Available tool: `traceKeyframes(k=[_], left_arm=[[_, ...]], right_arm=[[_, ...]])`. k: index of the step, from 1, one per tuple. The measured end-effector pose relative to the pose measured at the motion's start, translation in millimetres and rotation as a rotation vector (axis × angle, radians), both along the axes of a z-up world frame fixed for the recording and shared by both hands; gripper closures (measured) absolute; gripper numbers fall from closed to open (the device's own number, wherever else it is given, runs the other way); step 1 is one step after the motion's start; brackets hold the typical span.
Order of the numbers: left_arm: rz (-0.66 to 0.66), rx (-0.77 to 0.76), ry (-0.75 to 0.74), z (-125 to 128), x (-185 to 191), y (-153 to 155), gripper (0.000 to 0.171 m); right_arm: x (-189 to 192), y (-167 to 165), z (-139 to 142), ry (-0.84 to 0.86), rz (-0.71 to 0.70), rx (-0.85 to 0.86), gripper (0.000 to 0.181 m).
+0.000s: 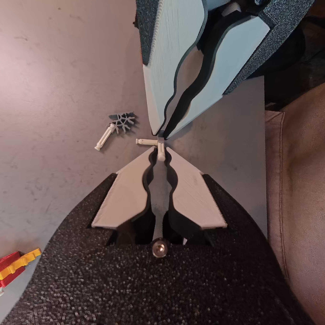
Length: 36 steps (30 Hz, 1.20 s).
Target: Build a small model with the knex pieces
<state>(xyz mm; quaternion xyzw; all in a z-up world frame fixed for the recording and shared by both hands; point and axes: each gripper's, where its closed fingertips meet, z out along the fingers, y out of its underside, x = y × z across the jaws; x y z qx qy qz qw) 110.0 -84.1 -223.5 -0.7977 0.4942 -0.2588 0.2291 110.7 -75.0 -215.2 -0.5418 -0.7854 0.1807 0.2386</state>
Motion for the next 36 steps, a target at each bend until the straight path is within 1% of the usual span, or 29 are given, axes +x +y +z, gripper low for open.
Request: traceKeyframes(k=[5, 12, 15, 19, 24, 28, 32, 36], left_arm=[[-0.001, 0.046, 0.001, 2, 0, 1, 0.165], [0.034, 0.063, -0.026, 10, -5, 9, 0.165], [0.038, 0.047, -0.01, 8, -6, 13, 0.165], [0.045, -0.018, -0.012, 2, -8, 17, 0.165], [0.045, -0.015, -0.017, 3, -9, 20, 0.165], [0.035, 0.019, -0.01, 6, -10, 20, 0.165], [0.024, 0.057, -0.007, 9, -13, 19, 0.165], [0.036, 0.062, -0.014, 5, -18, 22, 0.165]], right_arm=[[2, 1, 0, 0.005, -0.007, 0.025, 0.177], [-2, 9, 9, 0.028, -0.024, 0.021, 0.177], [-4, 13, 7, 0.021, -0.028, 0.016, 0.177], [-5, 17, 0, 0.009, -0.056, -0.025, 0.176], [-5, 18, 0, 0.015, -0.06, -0.045, 0.175], [-2, 18, -3, -0.003, -0.044, -0.027, 0.173], [0, 19, 5, 0.015, -0.049, -0.042, 0.172], [-1, 21, 6, 0.013, -0.056, -0.055, 0.163]])
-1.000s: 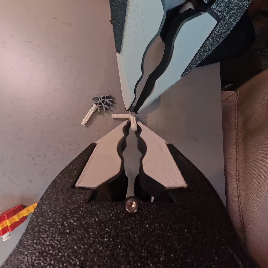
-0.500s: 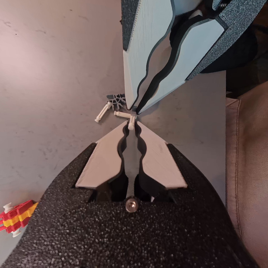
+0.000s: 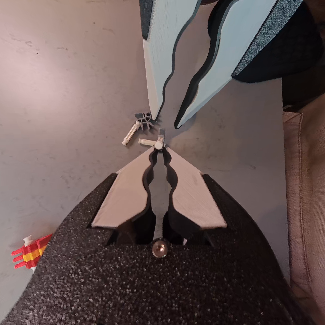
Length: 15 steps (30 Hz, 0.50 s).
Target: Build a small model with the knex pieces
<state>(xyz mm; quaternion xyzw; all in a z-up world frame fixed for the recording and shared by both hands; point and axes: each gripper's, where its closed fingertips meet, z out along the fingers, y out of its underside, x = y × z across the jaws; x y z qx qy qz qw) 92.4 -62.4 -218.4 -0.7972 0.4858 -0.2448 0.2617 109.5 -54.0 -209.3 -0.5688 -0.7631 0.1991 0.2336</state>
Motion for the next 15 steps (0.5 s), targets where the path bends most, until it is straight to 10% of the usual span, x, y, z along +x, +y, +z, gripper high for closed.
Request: traceKeyframes(k=[8, 15], left_arm=[[-0.008, -0.011, -0.04, 4, 2, -5, 0.165], [0.102, -0.268, -0.344, 15, 7, -15, 0.165]], right_arm=[[-8, -7, -8, -0.046, 0.05, -0.013, 0.177], [-5, -25, -1, 0.009, -0.056, -0.377, 0.177]])
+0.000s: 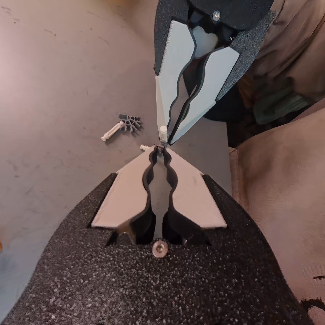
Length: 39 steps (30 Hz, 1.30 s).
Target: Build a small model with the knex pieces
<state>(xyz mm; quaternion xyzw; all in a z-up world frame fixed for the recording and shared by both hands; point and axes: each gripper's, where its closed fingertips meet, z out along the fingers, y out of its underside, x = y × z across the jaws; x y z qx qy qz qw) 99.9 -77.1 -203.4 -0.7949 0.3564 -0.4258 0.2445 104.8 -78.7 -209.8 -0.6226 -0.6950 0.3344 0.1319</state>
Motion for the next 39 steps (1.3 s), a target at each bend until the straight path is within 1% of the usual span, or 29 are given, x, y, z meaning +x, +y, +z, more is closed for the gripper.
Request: traceKeyframes(k=[3, 6, 12, 14, 18, 22, 25, 31, 39], left_arm=[[0.014, -0.075, -0.057, 0, 3, -4, 0.167], [0.007, -0.053, -0.032, -3, 3, -5, 0.168], [-0.013, 0.06, -0.057, 10, 0, -4, 0.167], [-0.02, 0.113, -0.038, 9, -1, -3, 0.167], [-0.078, 0.207, 0.046, 2, -1, -7, 0.167], [-0.11, 0.242, 0.118, -9, -2, -9, 0.166], [-0.116, 0.27, 0.148, -10, -3, -8, 0.166], [-0.15, 0.331, 0.208, -11, -8, -10, 0.167], [-0.141, 0.307, 0.205, -15, -12, -10, 0.168]], right_arm=[[0, -5, -5, 0.001, 0.002, 0.02, 0.173], [0, -5, -9, -0.008, 0.016, 0.074, 0.176], [-3, -5, 6, 0.068, -0.011, 0.034, 0.177], [-3, -3, 6, 0.066, -0.008, 0.084, 0.177], [-3, -4, 0, 0.018, 0.049, 0.222, 0.178], [-2, -4, -9, -0.047, 0.089, 0.304, 0.177], [-3, -3, -12, -0.095, 0.112, 0.353, 0.177], [-8, -4, -13, -0.127, 0.135, 0.385, 0.177], [-12, -6, -15, -0.138, 0.117, 0.36, 0.177]])
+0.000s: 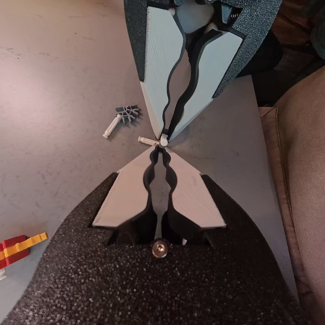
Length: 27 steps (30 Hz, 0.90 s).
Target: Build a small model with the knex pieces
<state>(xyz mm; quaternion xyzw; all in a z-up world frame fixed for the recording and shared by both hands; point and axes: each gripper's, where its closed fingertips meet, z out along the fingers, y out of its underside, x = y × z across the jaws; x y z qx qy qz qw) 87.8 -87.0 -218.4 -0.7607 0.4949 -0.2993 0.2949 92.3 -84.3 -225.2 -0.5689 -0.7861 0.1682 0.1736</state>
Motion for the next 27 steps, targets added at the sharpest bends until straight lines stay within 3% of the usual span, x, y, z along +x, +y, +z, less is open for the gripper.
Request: traceKeyframes(k=[7, 11, 13, 15, 18, 22, 27], left_arm=[[0.018, 0.0, 0.01, -3, 1, 0, 0.168], [0.023, -0.053, -0.063, 1, 2, 1, 0.168], [0.035, -0.13, -0.131, 7, -1, 1, 0.168], [0.07, -0.216, -0.227, 17, -8, 5, 0.168], [0.126, -0.338, -0.4, 38, -17, 13, 0.168], [0.089, -0.54, -0.641, 66, -16, 9, 0.168], [0.038, -0.723, -0.823, 82, -16, 3, 0.168]], right_arm=[[0, 1, -6, -0.017, -0.056, -0.069, 0.178], [0, 1, -5, 0.03, -0.063, -0.087, 0.177], [-4, 3, 2, 0.133, -0.03, -0.049, 0.168], [-7, 2, 21, 0.262, -0.003, -0.026, 0.146], [-4, 11, 34, 0.362, -0.002, 0.085, 0.132], [-15, 14, 44, 0.49, 0.026, 0.253, 0.134], [-32, 6, 77, 0.668, 0.102, 0.307, 0.148]])
